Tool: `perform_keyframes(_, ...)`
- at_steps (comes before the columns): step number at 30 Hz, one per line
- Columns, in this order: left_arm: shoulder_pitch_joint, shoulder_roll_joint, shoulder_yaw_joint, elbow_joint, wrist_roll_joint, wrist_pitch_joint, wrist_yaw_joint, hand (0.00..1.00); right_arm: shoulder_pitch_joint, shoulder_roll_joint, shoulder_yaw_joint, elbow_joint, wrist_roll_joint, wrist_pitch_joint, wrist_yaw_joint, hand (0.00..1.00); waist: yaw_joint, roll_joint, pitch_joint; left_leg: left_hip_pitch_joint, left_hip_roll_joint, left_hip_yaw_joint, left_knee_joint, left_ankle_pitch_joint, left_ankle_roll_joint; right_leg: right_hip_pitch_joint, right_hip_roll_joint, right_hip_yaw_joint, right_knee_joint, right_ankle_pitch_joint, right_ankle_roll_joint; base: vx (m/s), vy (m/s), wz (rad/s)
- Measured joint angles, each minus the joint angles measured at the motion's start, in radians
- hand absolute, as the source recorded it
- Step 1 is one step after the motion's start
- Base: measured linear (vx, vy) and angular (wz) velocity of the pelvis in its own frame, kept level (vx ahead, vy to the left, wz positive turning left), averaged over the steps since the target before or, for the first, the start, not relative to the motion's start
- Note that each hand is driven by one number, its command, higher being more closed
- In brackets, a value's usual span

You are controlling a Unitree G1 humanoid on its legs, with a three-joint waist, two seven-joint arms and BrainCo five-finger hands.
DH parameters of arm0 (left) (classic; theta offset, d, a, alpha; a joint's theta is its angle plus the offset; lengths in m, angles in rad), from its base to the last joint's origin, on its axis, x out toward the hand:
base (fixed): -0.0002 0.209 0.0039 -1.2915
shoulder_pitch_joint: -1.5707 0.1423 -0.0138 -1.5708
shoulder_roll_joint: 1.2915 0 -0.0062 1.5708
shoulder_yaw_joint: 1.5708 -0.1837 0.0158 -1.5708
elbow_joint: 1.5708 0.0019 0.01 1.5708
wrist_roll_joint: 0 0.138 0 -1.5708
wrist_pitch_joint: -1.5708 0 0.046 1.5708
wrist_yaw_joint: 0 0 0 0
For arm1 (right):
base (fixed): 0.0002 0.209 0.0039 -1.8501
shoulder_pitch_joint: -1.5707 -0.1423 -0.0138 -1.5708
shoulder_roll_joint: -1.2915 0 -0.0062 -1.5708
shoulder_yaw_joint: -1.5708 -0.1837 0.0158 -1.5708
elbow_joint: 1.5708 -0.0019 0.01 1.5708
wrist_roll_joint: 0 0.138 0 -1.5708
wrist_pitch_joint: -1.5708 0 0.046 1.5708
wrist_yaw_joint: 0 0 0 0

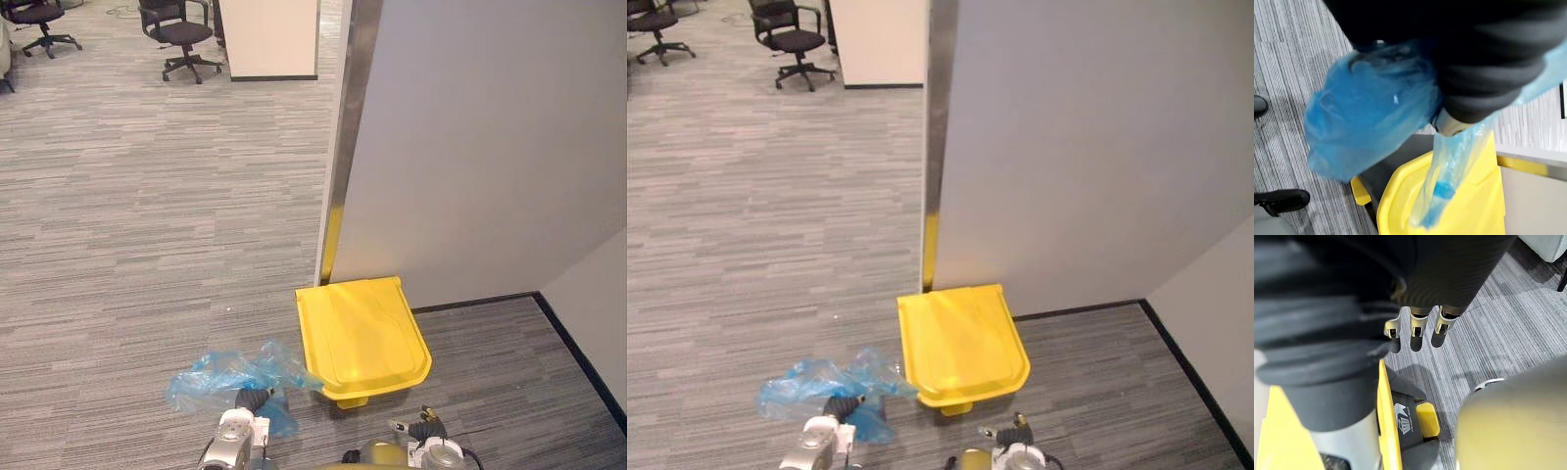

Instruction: Gather rubbish on tea table into small bin, then transfer packed bag to large trash can.

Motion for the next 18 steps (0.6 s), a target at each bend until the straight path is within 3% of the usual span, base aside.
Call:
perform_keyframes(4,-0.002,0.008,-0.007,0.032,-0.001,0.000,0.002,1.00,0.000,-0.004,0.000,0.008,0.001,-0.011,0.005,0.00,-0.001,-0.005,0.001,0.017,-0.007,0.031,-0.085,0.069,0.029,-0.032,0.002,0.020,-0.007,0.067,0.025,-0.17,-0.014,-0.07)
perform_keyframes(5,-0.005,0.009,-0.007,0.031,-0.002,-0.003,0.002,1.00,-0.009,-0.006,-0.002,0.007,0.002,-0.014,0.006,0.00,-0.004,0.004,0.002,0.003,0.002,0.058,-0.131,0.084,0.028,-0.049,-0.013,0.012,0.065,0.034,0.007,-0.20,-0.054,0.11)
perform_keyframes(7,0.003,0.024,-0.027,0.033,-0.002,0.001,0.004,1.00,-0.010,-0.005,-0.001,0.028,0.002,-0.014,0.007,0.00,-0.011,-0.019,0.000,0.000,-0.013,0.057,-0.152,0.109,0.018,-0.024,-0.080,0.013,0.189,-0.039,0.029,-0.22,-0.153,0.16)
perform_keyframes(8,0.016,0.035,-0.033,0.036,-0.002,0.001,0.003,1.00,-0.008,-0.006,-0.001,0.055,0.001,-0.014,0.007,0.00,-0.004,-0.037,-0.011,0.000,-0.014,0.053,-0.161,0.122,0.003,0.043,-0.096,0.039,0.122,-0.068,0.075,-0.12,-0.210,0.01)
perform_keyframes(9,0.018,0.046,-0.033,0.039,-0.002,0.002,0.004,1.00,-0.010,-0.006,0.000,0.062,0.001,-0.014,0.007,0.00,0.000,-0.046,-0.018,0.000,-0.020,0.049,-0.175,0.134,-0.004,0.061,-0.077,0.060,0.049,-0.089,0.098,-0.06,-0.238,-0.14)
perform_keyframes(10,0.019,0.045,-0.032,0.051,-0.003,0.002,0.004,1.00,-0.010,-0.019,-0.001,0.075,0.001,-0.014,0.006,0.00,0.006,-0.051,-0.040,-0.005,-0.026,0.046,-0.221,0.159,-0.015,0.095,-0.047,0.064,-0.102,-0.105,0.055,-0.05,-0.193,-0.23)
perform_keyframes(12,0.021,0.013,-0.035,0.059,-0.005,0.004,0.000,1.00,-0.036,-0.070,-0.004,0.099,0.002,-0.013,0.003,0.00,0.002,0.029,-0.031,-0.038,0.007,-0.008,-0.275,0.209,-0.010,0.099,0.027,0.067,-0.230,-0.001,0.024,-0.07,-0.116,-0.34)
perform_keyframes(18,0.023,0.015,-0.036,0.069,-0.018,0.004,-0.001,1.00,-0.014,-0.087,-0.018,0.118,0.002,-0.010,-0.002,0.00,-0.008,0.026,-0.023,-0.038,0.021,-0.014,-0.260,0.219,-0.013,0.111,0.046,0.069,-0.245,0.018,0.014,-0.05,-0.041,-0.04)
